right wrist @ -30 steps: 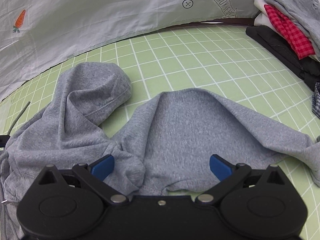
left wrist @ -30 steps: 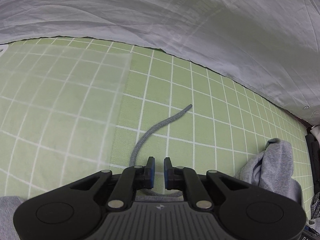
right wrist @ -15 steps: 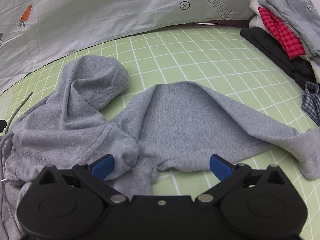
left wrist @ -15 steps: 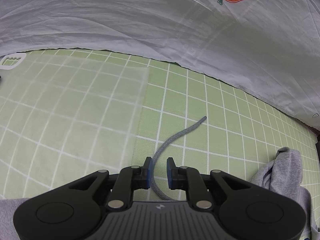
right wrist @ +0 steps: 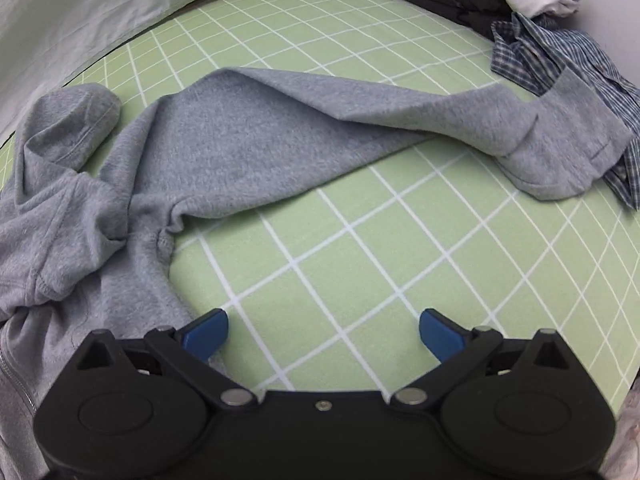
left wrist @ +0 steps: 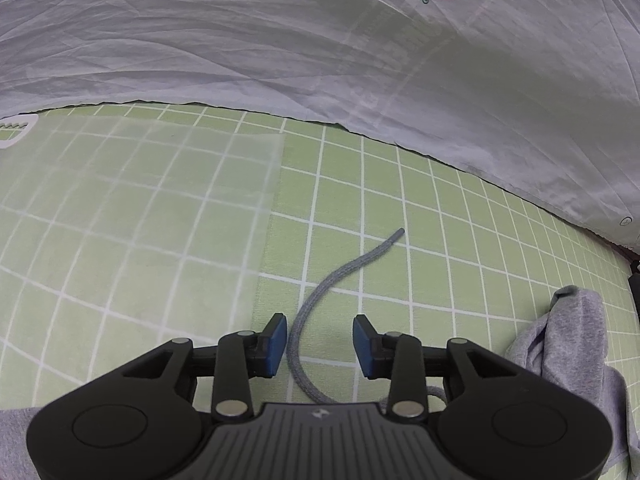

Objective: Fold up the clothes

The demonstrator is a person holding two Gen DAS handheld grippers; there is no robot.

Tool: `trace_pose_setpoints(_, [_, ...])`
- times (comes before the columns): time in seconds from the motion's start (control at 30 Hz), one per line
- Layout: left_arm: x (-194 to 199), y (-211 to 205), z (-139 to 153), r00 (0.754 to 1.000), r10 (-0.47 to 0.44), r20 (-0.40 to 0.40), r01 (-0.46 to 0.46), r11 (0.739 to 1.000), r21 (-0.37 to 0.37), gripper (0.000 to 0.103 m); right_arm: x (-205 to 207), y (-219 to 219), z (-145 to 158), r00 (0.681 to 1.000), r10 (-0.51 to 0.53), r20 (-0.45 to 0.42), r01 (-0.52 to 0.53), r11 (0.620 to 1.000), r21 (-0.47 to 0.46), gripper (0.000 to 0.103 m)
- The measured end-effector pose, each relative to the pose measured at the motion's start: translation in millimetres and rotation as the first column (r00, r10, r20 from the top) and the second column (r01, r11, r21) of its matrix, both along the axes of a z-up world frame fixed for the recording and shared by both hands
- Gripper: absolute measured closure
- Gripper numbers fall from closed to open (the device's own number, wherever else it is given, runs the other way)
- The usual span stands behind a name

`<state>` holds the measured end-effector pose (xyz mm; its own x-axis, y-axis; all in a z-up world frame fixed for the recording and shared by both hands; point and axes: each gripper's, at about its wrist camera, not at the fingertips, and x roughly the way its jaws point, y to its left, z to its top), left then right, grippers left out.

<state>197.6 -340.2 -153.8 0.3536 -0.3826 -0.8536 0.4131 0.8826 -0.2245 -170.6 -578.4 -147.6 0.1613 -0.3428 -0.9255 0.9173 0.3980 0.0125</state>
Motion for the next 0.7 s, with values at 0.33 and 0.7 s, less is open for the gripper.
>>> trace_pose_setpoints(0.33, [-2.1, 0.4, 0.1, 1.0, -0.019, 0.016, 0.019, 0.999, -0.032, 0.057, 0.9, -1.9, -2.4, 1.0, -0.003, 0.001, 0.003, 1.0, -0.001, 0.0])
trace_pose_setpoints(0.7, [1.6, 6.1, -1.1, 0.998, -0.009, 0.067, 0.007, 0.999, 0.031, 0.1, 1.4, -1.2, -3.0, 1.0, -0.005, 0.007, 0.005, 1.0, -0.012, 0.0])
